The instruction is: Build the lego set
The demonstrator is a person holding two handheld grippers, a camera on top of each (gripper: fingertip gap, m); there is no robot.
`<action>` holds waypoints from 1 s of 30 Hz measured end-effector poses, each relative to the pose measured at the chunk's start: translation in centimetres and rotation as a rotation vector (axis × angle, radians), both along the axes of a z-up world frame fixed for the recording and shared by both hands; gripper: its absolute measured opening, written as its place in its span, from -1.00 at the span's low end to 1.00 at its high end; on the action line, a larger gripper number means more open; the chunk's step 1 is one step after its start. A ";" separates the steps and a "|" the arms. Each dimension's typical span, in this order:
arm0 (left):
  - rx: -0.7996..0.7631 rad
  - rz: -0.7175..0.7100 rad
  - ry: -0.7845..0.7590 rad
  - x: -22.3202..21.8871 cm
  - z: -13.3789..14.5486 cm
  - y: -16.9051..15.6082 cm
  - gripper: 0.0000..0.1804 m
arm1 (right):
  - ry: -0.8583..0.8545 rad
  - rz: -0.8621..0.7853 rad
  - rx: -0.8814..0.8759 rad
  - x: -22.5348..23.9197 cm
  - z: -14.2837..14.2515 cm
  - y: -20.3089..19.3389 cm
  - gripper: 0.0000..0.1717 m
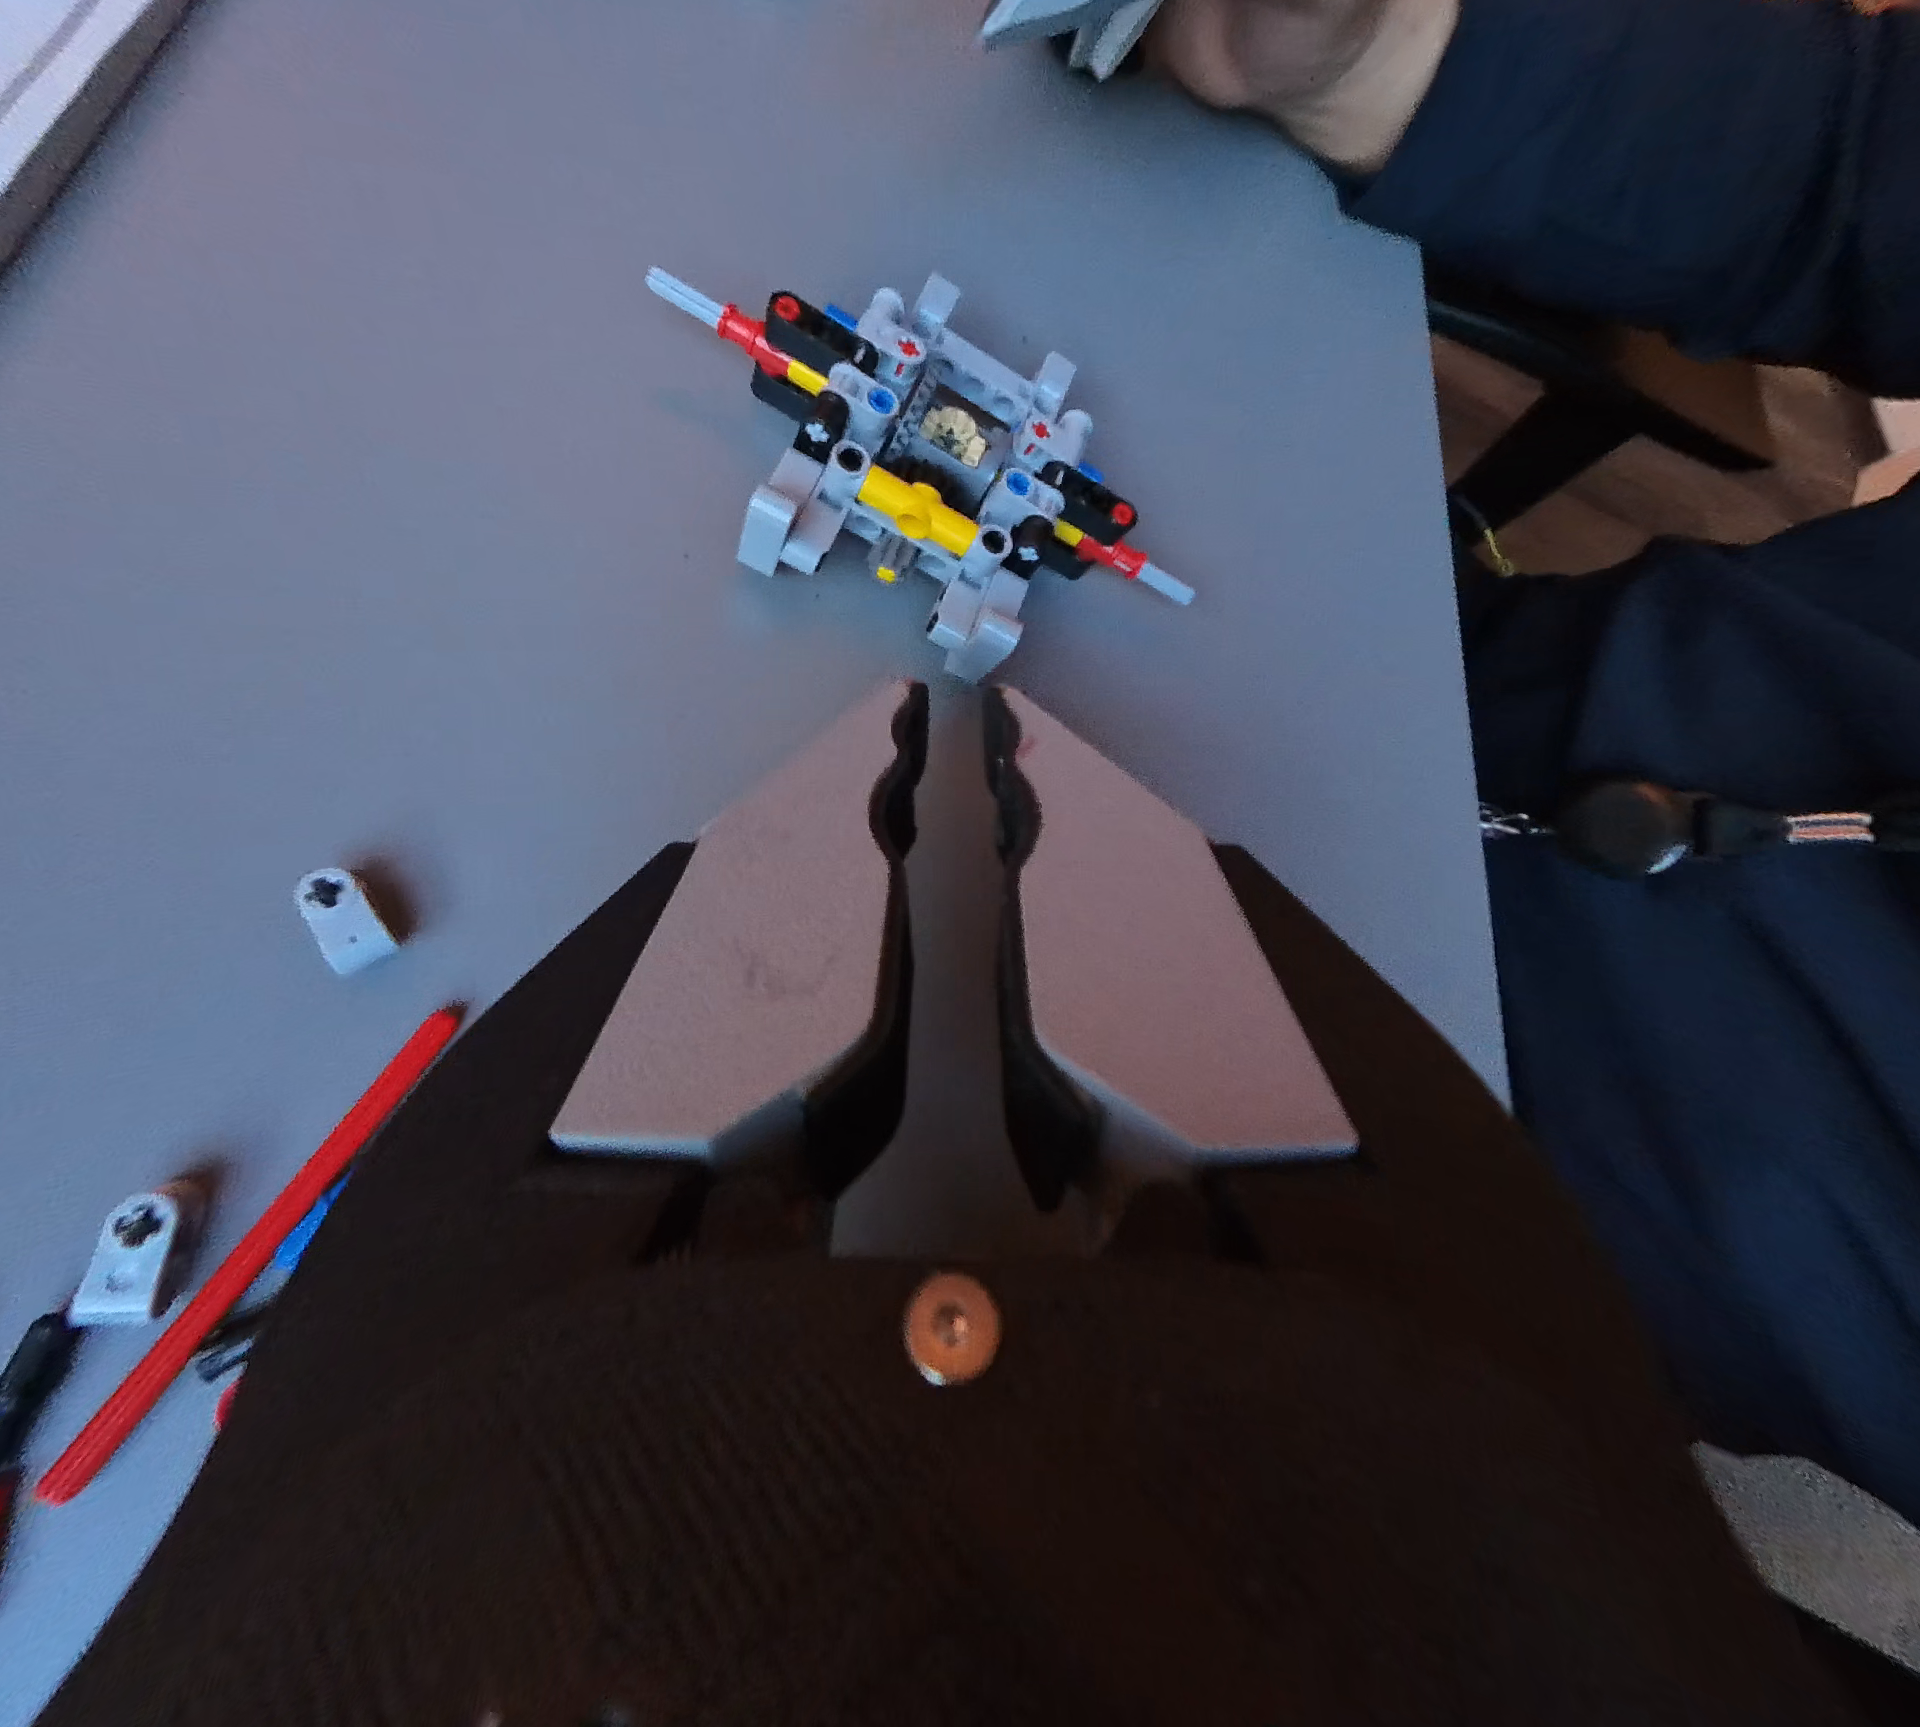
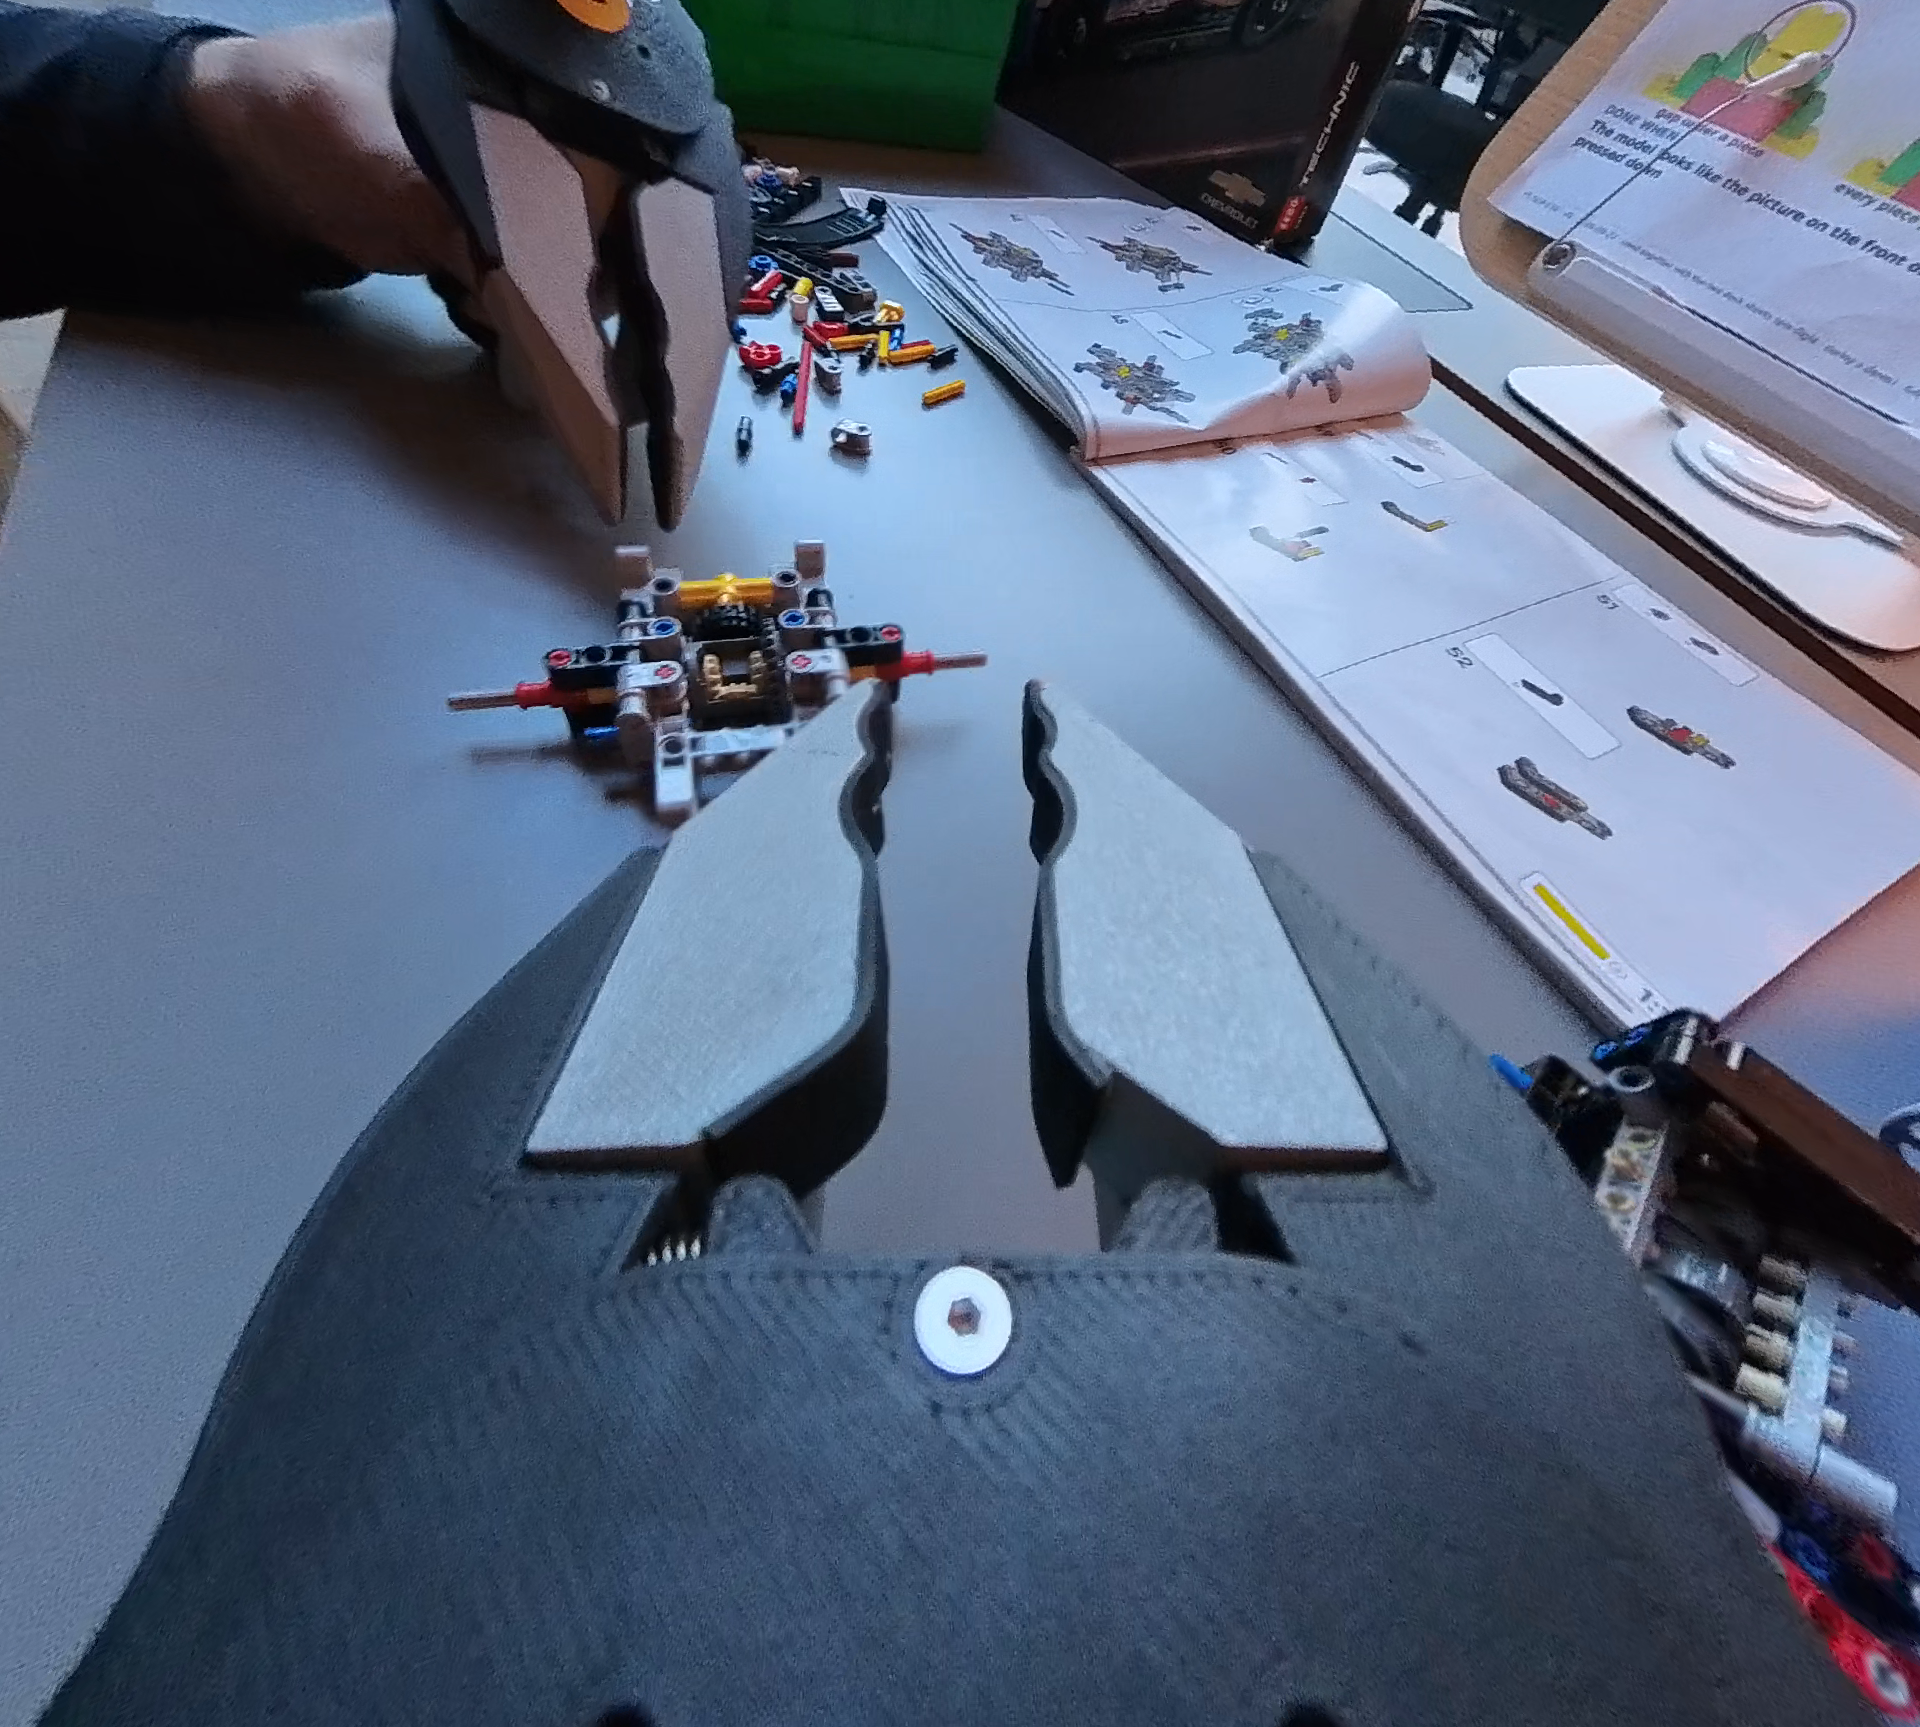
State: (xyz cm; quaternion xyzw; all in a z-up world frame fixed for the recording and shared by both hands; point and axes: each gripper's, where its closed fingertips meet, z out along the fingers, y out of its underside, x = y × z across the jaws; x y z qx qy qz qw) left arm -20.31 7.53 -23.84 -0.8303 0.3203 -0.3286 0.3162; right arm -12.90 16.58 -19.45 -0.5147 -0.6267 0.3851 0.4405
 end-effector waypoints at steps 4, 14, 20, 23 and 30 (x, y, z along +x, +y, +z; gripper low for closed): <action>-0.025 -0.077 -0.008 1.3 -0.2 -1.0 -0.91 | -0.002 -0.005 0.017 1.0 -0.1 -0.6 -0.70; 0.062 -0.019 0.049 0.7 0.1 -0.1 -0.90 | -0.030 -0.097 0.071 1.7 -0.5 -0.4 -0.58; 0.211 0.077 0.128 -0.2 1.2 1.1 -0.79 | -0.006 -0.171 0.035 2.1 -0.1 0.8 -0.48; 0.218 0.058 0.180 0.4 0.8 0.9 -0.79 | 0.004 -0.185 -0.029 2.1 0.0 1.7 -0.45; 0.250 0.057 0.322 0.1 -0.3 1.0 -0.80 | 0.036 -0.197 -0.021 0.2 0.5 4.2 -0.41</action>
